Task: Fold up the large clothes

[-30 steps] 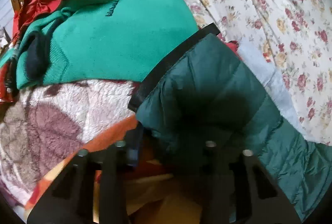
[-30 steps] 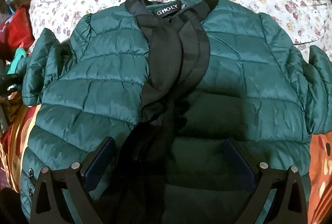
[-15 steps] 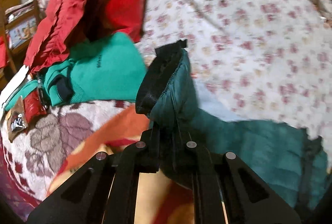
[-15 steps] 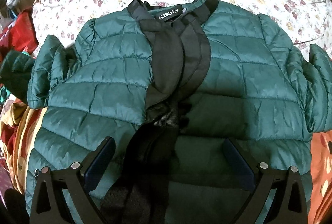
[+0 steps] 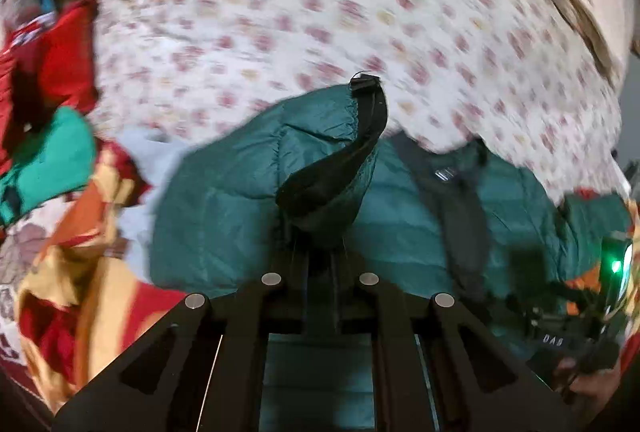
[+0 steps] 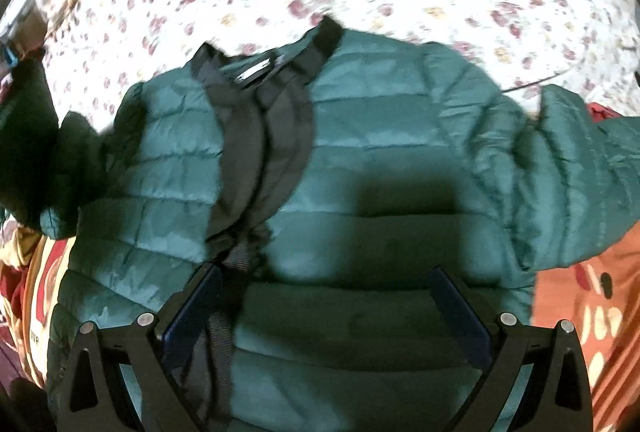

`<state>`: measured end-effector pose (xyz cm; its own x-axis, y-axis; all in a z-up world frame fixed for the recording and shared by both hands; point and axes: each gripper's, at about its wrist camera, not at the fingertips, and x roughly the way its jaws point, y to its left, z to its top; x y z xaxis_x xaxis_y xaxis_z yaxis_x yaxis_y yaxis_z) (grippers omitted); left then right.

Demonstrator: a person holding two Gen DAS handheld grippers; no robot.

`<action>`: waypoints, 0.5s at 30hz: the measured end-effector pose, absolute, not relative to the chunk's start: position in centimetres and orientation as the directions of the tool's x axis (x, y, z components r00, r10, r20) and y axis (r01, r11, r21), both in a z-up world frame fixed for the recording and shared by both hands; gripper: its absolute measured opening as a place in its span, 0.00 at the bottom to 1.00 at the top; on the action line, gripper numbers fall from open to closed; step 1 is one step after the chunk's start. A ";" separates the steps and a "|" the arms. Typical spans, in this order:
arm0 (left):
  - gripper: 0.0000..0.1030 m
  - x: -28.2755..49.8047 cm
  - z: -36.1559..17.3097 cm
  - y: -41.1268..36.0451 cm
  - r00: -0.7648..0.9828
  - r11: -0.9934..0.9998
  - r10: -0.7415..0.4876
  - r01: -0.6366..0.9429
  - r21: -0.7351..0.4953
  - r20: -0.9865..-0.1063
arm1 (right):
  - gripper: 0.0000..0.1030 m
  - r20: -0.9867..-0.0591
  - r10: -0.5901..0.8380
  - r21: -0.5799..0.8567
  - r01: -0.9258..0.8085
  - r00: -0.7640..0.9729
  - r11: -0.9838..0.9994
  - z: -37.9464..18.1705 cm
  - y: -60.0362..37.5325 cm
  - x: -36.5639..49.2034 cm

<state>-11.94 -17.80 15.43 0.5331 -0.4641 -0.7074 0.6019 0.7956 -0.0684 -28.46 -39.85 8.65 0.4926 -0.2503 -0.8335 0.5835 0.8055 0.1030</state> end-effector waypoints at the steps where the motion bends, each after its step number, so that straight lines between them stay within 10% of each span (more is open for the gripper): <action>1: 0.07 -12.6 14.8 -19.0 0.517 0.784 -0.470 0.617 -0.070 -0.715 | 1.00 -0.832 -0.254 0.106 0.590 0.493 0.800 8.7 -40.3 -28.9; 15: 0.16 -16.7 4.3 -29.1 0.316 0.722 -0.427 0.683 -0.109 -0.847 | 1.00 -0.844 -0.203 0.198 0.642 0.496 0.741 6.6 -44.1 -31.4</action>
